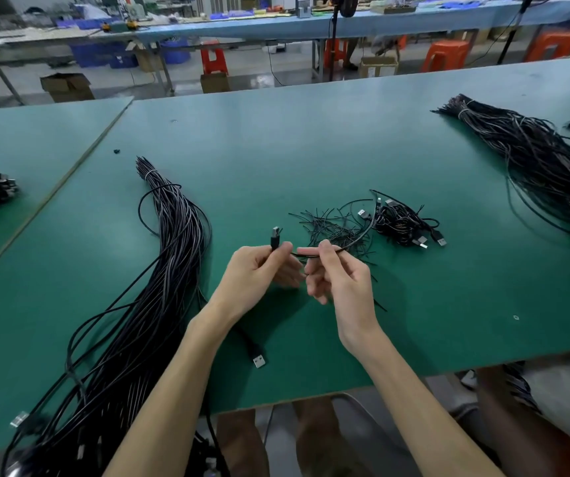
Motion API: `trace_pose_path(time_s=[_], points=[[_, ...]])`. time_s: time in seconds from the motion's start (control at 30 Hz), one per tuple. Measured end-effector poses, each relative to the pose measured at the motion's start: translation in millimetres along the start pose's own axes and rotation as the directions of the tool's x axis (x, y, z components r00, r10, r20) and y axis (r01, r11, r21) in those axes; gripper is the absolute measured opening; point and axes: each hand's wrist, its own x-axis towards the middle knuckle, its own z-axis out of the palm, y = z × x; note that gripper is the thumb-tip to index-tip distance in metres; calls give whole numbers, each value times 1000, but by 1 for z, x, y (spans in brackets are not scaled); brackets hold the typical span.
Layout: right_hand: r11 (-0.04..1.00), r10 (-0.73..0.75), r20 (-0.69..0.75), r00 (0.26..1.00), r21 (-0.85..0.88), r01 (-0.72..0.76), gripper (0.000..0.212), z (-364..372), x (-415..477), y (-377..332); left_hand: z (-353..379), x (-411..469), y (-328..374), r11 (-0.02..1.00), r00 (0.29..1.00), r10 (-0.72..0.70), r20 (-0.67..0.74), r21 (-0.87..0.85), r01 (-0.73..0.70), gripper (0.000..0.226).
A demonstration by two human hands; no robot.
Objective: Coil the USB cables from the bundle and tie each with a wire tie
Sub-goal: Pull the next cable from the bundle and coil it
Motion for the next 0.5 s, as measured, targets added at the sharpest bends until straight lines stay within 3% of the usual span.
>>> trace_pose_path(time_s=[0.17,0.3,0.5], points=[[998,9,149,989,-59,0,25,1,-1,-2,-1,5,-4,999,987,17,-159,40,-11,31],[998,-3,170,985,-64,14,26,1,-2,-1,-1,0,4,955,996,-47,-77,-296,23,41],[994,-22,252,968,-102,49,23,0,-3,-1,-4,-2,10,743,996,-81,22,-665,75,47]])
